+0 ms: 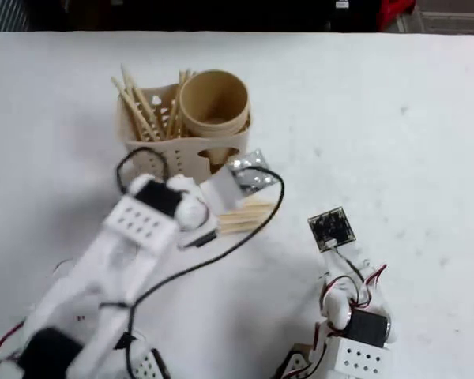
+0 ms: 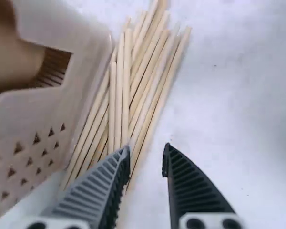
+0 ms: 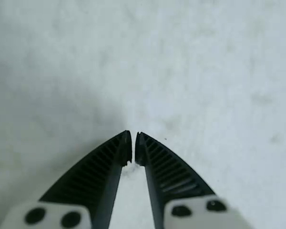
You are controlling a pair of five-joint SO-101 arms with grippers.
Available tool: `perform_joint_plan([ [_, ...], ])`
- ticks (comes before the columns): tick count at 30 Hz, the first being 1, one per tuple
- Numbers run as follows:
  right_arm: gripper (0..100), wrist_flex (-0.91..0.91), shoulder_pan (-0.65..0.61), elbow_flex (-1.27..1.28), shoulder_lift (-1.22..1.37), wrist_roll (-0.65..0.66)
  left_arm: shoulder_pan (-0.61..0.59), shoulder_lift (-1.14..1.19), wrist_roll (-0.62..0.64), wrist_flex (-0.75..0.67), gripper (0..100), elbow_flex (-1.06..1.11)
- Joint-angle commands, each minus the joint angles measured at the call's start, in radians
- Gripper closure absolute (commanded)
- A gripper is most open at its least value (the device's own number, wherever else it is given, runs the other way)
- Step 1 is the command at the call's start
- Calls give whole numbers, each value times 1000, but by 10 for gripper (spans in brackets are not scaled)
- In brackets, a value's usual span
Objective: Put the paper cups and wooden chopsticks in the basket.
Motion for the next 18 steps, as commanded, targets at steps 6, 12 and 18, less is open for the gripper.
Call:
perform_joint_plan([
  [6,966,2,-13,9,-10,8,-7,344,-61,-235,868,0],
  [12,966,2,-13,9,-10,8,-94,489,-66,-256,867,-77],
  [18,966,2,-13,9,-10,8,-94,593,-66,-157,873,-186],
])
